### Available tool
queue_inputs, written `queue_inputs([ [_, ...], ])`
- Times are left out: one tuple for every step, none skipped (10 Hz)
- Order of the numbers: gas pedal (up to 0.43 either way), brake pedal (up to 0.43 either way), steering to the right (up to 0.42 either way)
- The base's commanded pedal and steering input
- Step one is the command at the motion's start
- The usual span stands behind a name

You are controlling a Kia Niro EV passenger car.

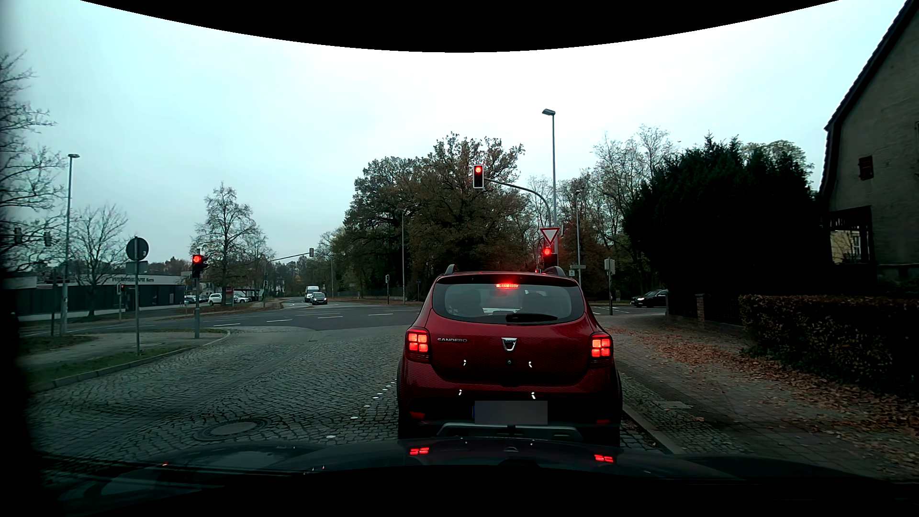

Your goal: Follow the waypoints while adhering to traffic rules and regulations

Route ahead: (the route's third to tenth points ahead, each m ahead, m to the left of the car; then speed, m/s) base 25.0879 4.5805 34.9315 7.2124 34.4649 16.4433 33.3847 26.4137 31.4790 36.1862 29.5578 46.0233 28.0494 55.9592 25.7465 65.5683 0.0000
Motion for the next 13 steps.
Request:
queue_inputs([
  [0.0,0.409,0.003],
  [0.0,0.409,0.003],
  [0.0,0.409,0.003],
  [0.0,0.409,0.003],
  [0.0,0.409,0.003],
  [0.0,0.409,0.003],
  [0.0,0.409,0.003],
  [0.0,0.415,0.003],
  [0.0,0.409,0.003],
  [0.0,0.409,0.003],
  [0.0,0.409,0.002],
  [0.0,0.409,0.003],
  [0.0,0.409,0.003],
])
